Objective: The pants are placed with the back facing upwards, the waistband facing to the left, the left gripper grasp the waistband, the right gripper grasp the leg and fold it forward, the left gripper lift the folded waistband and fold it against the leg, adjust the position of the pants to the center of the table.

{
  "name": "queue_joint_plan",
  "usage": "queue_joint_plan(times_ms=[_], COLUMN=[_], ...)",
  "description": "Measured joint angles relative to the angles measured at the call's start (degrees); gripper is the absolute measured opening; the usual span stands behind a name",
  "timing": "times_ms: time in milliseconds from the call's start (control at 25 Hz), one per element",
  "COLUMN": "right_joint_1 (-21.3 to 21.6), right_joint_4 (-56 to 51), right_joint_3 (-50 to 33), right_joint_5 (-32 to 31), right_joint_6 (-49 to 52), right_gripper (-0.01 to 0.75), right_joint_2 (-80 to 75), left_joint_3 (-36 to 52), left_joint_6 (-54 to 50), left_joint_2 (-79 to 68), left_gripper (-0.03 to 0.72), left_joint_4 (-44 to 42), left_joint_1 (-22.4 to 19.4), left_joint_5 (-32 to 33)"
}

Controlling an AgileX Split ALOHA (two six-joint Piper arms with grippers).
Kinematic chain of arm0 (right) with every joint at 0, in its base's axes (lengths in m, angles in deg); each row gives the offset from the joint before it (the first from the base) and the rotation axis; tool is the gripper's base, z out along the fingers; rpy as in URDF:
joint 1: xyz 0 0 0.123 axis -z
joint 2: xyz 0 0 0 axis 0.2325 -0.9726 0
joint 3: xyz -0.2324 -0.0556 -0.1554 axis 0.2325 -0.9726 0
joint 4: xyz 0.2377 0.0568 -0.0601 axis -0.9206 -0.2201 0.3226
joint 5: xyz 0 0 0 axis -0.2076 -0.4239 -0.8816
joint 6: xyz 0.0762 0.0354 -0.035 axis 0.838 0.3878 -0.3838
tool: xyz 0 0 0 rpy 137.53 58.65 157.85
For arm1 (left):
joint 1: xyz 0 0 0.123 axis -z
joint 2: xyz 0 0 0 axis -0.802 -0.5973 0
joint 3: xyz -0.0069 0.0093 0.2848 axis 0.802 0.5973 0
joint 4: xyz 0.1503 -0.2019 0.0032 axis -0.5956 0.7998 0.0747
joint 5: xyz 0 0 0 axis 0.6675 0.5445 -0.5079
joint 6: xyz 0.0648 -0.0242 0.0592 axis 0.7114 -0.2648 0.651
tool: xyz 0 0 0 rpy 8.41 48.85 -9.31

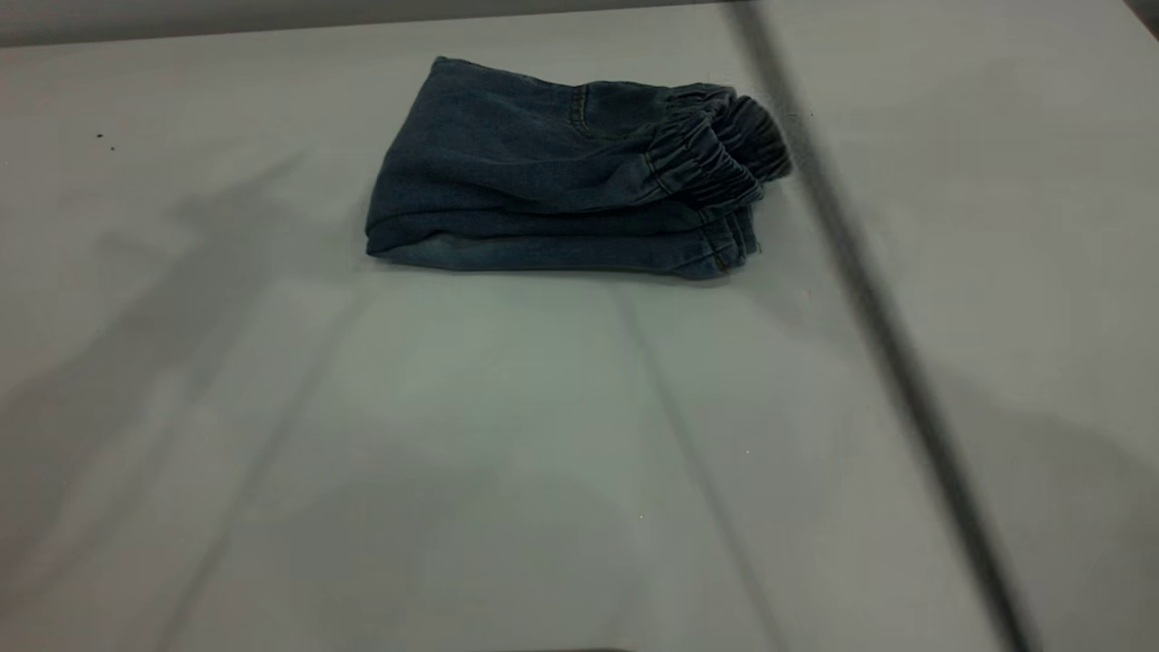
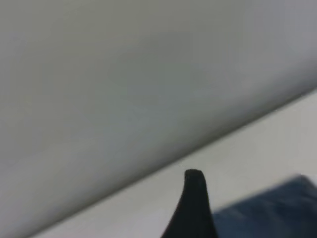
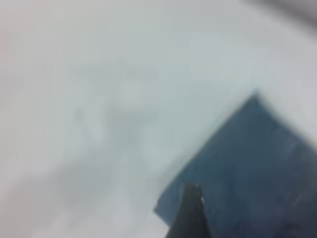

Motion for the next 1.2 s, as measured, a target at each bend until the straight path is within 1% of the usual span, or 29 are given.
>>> queue_joint_plan(times_ms=[80,160,240,320,400,520,600,720,920,1080,1200], right_joint_1=[0.0,0.0,0.1,0.1,0.1,0.1,0.1,0.1,0.1,0.1,0.1], right_joint_4=[1.5,2.8,4.0,4.8,5.3,5.6,5.6,6.3,9.6,11.9,12.2], right_joint_3=[0.0,0.1,0.0,-2.3,-7.7,-22.1,-35.3,-54.8,-85.6,-105.1,-115.8], right_joint_5=[-0.3,-0.6,-0.8,-0.9,-0.9,-0.9,-0.9,-0.9,0.1,3.9,6.9], right_joint_6=[-0.4,-0.4,-0.6,-0.6,-0.1,0.3,0.9,1.3,1.3,2.5,3.0], right_gripper=[0.507,0.507,0.507,0.507,0.507,0.507,0.507,0.507,0.507,0.507,0.507], right_joint_2=[6.1,12.6,18.4,24.8,30.9,40.8,48.4,59.4,74.7,85.0,93.2], left_joint_3=[0.0,0.0,0.0,0.0,0.0,0.0,0.2,4.0,17.1,28.5,35.6], left_joint_6=[-5.1,-11.8,-18.7,-26.0,-31.5,-37.1,-39.5,-41.7,-43.3,-44.3,-46.3], left_joint_2=[4.1,8.4,12.2,15.8,19.3,23.6,26.1,31.1,41.5,51.3,57.5], left_gripper=[0.552,0.552,0.552,0.552,0.552,0.552,0.552,0.552,0.552,0.552,0.552], left_joint_4=[-4.8,-12.2,-22.2,-30.2,-36.6,-41.6,-42.4,-42.6,-40.5,-39.4,-39.7], left_joint_1=[-2.0,-3.6,-4.4,-4.5,-4.5,-4.5,-4.5,-4.5,-4.5,-4.5,-4.5], left_joint_5=[8.8,18.4,26.3,33.0,39.0,46.5,46.8,46.8,46.8,46.4,46.0])
